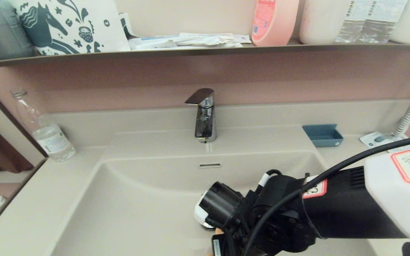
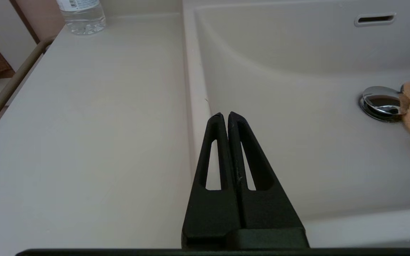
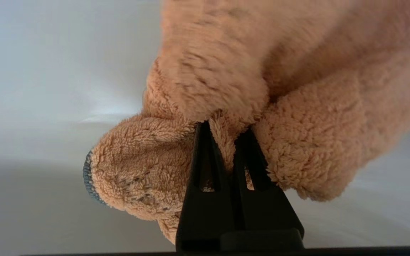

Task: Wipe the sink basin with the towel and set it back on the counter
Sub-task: Wipe the sink

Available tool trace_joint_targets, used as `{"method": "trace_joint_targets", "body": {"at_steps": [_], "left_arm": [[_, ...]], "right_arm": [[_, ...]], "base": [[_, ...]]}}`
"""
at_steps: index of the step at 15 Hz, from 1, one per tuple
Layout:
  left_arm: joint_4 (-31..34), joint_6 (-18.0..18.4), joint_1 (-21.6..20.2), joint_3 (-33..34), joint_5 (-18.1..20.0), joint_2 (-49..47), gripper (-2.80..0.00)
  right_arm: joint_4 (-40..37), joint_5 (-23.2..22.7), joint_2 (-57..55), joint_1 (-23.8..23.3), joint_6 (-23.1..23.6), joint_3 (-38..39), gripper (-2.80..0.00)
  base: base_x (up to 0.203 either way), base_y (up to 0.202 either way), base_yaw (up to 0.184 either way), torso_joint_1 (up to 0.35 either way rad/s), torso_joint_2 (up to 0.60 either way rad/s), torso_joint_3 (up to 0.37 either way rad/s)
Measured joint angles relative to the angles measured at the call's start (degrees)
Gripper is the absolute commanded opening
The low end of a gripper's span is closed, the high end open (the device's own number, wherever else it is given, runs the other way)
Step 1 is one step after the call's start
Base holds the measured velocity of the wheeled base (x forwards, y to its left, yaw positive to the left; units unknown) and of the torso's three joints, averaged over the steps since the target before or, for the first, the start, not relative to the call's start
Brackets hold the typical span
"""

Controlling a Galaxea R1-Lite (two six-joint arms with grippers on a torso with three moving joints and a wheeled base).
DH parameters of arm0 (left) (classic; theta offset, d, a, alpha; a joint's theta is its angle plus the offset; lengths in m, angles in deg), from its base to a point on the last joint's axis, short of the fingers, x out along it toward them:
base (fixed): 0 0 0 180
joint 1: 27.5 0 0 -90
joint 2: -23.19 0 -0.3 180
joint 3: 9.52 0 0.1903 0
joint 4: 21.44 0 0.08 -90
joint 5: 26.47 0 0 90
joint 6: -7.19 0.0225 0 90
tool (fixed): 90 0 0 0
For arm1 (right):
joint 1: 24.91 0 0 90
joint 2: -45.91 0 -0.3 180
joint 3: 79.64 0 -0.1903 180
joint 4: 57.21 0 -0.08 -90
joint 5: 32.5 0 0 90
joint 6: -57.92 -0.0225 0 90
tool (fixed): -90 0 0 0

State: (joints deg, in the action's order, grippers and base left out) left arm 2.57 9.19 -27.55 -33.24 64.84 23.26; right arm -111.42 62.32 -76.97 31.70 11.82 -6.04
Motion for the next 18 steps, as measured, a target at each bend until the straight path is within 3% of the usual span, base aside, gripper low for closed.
{"method": "trace_joint_targets", "body": {"at_steps": [5, 10, 15, 18], "left_arm": [[0.02, 0.01, 0.05, 0.00, 0.00, 0.00, -2.80], [0.02, 0.01, 0.02, 0.00, 0.00, 0.00, -2.80], [0.02, 0.01, 0.02, 0.00, 0.01, 0.00, -2.80], [-0.01, 0.01, 0.02, 0.00, 0.00, 0.00, -2.80]], "right_arm": [[0.02, -4.05, -6.36, 2.18, 1.02, -13.35, -2.80], [1.41, -4.01, -14.97, 2.82, 7.37, -27.88, -2.80], [12.73, 3.78, -19.79, 2.65, 14.13, -29.73, -2.80], [13.37, 10.25, -20.15, 2.14, 15.32, -29.42, -2.80]], "base": [[0.000, 0.000, 0.000, 0.000, 0.00, 0.000], [0.000, 0.000, 0.000, 0.000, 0.00, 0.000], [0.000, 0.000, 0.000, 0.000, 0.00, 0.000], [0.000, 0.000, 0.000, 0.000, 0.00, 0.000]]}}
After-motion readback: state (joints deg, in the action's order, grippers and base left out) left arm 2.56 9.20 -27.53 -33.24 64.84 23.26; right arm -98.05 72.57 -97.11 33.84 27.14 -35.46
